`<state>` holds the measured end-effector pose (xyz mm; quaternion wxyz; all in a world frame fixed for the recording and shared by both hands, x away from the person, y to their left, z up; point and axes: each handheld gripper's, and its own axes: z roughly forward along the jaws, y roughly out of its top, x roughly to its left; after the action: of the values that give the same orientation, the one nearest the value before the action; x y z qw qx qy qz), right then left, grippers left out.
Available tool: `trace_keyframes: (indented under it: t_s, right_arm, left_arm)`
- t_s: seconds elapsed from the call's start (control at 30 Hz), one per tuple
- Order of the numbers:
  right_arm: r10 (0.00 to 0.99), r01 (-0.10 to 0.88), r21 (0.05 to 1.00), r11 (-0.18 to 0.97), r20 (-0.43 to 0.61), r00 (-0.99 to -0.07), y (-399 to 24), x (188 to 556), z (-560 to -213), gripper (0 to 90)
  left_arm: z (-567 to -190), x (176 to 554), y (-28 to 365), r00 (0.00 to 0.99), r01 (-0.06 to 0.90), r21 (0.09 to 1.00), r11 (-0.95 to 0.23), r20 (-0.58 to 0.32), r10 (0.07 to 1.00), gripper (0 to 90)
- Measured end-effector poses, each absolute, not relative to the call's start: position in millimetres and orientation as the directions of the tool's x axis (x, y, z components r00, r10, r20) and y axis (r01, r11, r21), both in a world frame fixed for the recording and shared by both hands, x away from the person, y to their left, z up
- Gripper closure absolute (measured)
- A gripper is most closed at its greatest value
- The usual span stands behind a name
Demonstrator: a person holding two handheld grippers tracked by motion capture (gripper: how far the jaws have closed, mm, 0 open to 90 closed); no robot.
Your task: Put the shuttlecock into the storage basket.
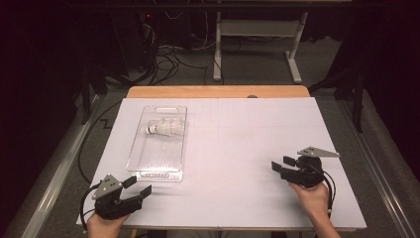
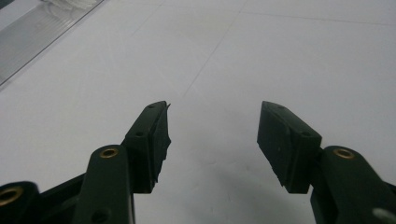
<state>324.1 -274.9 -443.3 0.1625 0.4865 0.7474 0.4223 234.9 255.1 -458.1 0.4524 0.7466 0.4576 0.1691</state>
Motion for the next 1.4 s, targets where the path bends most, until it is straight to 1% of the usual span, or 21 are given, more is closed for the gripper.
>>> trace_keyframes:
  t_s: [0.4,0.67,0.93,1.23,1.4]
  right_arm:
    - [0.872,0.594,0.793,0.132,0.191,-0.450,-292,311,-445,43.0]
    - [0.877,0.580,0.804,0.130,0.179,-0.445,-301,301,-447,42.4]
    - [0.881,0.573,0.808,0.134,0.168,-0.442,-306,295,-449,41.5]
    - [0.882,0.577,0.809,0.112,0.187,-0.433,-311,289,-453,40.5]
    - [0.882,0.568,0.815,0.116,0.179,-0.437,-312,285,-455,40.1]
  left_arm:
    - [-458,236,255,0.522,0.534,0.829,-0.164,-0.171,0.836,33.3]
    - [-458,236,255,0.521,0.535,0.829,-0.160,-0.175,0.835,33.3]
    - [-458,236,255,0.521,0.536,0.829,-0.161,-0.174,0.836,33.3]
    - [-458,236,255,0.519,0.537,0.829,-0.159,-0.175,0.837,33.2]
    - [-458,236,256,0.518,0.537,0.829,-0.159,-0.175,0.837,33.3]
